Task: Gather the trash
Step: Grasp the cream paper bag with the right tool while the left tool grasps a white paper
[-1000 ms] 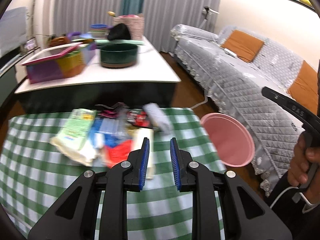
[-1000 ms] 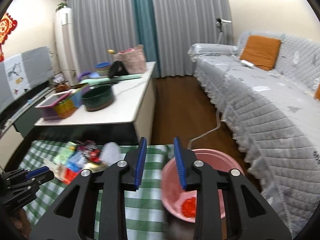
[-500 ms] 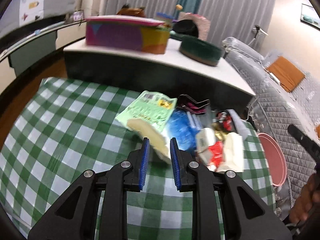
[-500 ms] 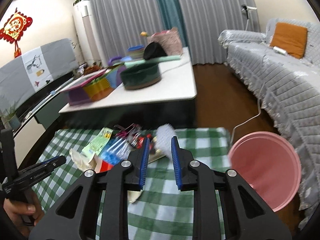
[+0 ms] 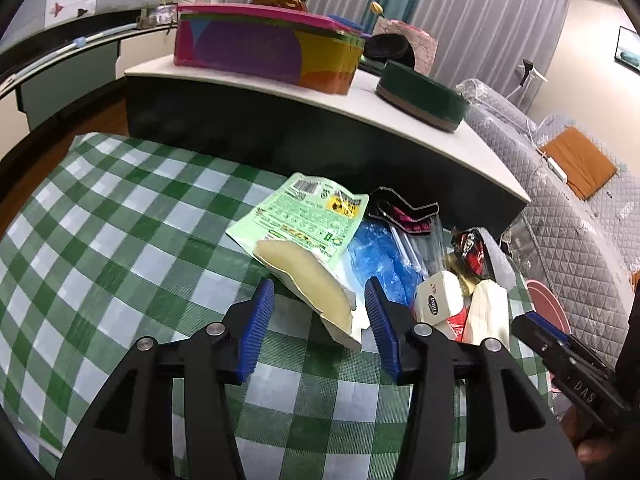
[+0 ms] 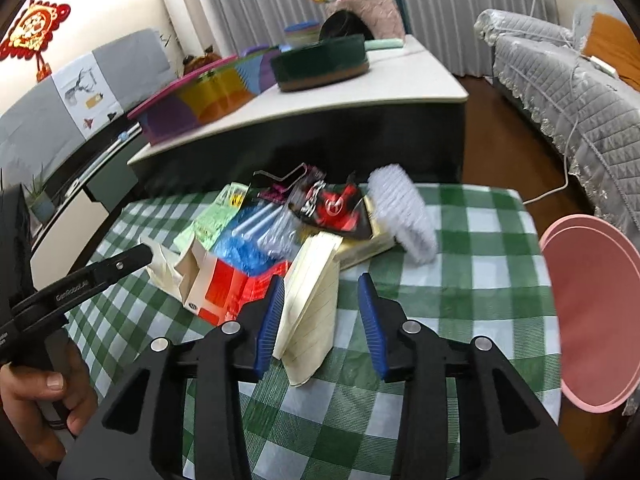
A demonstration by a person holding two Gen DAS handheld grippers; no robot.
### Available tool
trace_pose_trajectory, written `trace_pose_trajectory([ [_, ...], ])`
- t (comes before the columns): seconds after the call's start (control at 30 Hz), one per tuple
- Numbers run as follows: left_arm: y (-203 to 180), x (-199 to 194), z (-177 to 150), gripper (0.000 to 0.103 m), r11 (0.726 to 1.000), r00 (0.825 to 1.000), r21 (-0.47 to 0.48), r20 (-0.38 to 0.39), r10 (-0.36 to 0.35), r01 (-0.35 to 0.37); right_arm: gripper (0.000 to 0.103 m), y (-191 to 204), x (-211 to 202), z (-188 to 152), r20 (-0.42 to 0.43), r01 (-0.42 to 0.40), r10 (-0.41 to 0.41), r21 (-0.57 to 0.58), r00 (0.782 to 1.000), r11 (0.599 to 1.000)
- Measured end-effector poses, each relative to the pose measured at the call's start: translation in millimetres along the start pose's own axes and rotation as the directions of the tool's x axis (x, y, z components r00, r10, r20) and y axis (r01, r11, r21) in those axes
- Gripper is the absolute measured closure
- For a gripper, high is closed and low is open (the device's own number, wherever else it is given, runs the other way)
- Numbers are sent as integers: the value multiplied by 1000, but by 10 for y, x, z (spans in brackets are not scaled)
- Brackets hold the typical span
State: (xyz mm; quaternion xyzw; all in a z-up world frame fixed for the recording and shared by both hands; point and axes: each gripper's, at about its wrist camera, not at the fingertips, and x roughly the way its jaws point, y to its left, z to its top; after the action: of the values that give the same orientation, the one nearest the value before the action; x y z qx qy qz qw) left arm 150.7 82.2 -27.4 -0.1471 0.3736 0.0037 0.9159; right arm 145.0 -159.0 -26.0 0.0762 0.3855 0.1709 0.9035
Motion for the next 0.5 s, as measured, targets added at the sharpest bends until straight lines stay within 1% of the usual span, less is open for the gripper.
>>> trace_pose_trajectory([
  [0.2, -18, 114, -27, 56, 1000, 999, 10, -37, 4, -4, 64, 47, 125, -38, -47, -10, 9, -20, 999, 1000],
  [0.27, -18, 130, -33, 60, 1000, 999, 13, -45, 7, -7, 68, 51, 150, -51, -57, -14, 13, -23, 998, 1000],
  [0.33, -25, 144, -30, 74, 1000, 999, 20, -53, 12, -11, 75, 58, 152, -55, -60, -25, 23, -23, 998, 999],
  [0.37, -29, 148, -30, 76, 1000, 998, 23, -59, 16, -15, 77, 65, 149, -57, -62, -31, 29, -26, 998, 999],
  [0.43, -27, 145, -32, 80, 999, 998, 26, -63, 22, -20, 85, 76, 140, -55, -63, -38, 35, -33, 997, 999],
  [0.5, -30, 122, -24, 83, 999, 998, 29, -60, 32, -30, 91, 94, 129, -57, -63, -45, 42, -42, 997, 998],
])
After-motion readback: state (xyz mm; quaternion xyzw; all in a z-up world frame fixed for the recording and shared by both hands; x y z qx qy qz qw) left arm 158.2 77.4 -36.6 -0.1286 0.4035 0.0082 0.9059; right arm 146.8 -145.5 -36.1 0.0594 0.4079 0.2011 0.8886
